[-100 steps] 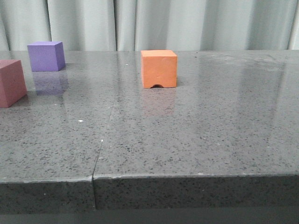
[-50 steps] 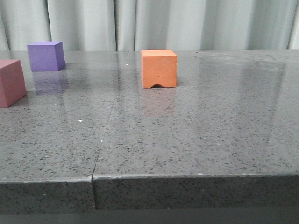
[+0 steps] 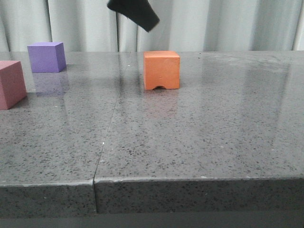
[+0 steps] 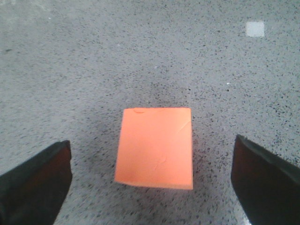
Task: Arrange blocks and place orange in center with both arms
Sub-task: 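Reach the left gripper over the orange block and grasp it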
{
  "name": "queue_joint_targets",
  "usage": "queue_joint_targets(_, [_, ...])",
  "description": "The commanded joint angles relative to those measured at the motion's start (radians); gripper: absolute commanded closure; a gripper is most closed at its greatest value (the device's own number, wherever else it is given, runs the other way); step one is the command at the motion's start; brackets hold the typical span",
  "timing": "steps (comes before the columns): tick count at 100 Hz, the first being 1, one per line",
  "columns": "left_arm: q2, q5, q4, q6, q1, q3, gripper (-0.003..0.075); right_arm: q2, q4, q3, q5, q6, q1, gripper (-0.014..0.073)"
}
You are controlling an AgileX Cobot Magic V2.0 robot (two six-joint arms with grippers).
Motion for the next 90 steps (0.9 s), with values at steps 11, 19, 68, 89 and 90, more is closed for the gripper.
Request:
queue_joint_targets(11, [-0.005, -0.072, -0.044, 0.003, -0.023, -0.032, 0.0062, 0.000, -0.001, -0.025, -0.072, -0.011, -0.002, 0.0663])
queue_joint_targets(19, [0.011, -0.088, -0.044, 0.003, -0.023, -0.032, 0.0062, 0.000, -0.001, -0.025, -0.072, -0.011, -0.002, 0.0663])
queue_joint_targets(68, [0.074, -0.073, -0.050, 0.003, -0.035, -0.032, 0.0062, 0.000, -0.001, -0.025, -0.072, -0.011, -0.002, 0.0663])
queue_joint_targets(89, [0.081, -0.068, -0.050, 0.003, -0.035, -0.032, 0.0106, 0.000, -0.001, -0.025, -0.072, -0.011, -0.002, 0.0663])
queue_joint_targets(90, [0.081, -0.068, -0.050, 0.003, -0.035, -0.032, 0.0117, 0.000, -0.001, -0.025, -0.072, -0.011, -0.002, 0.0663])
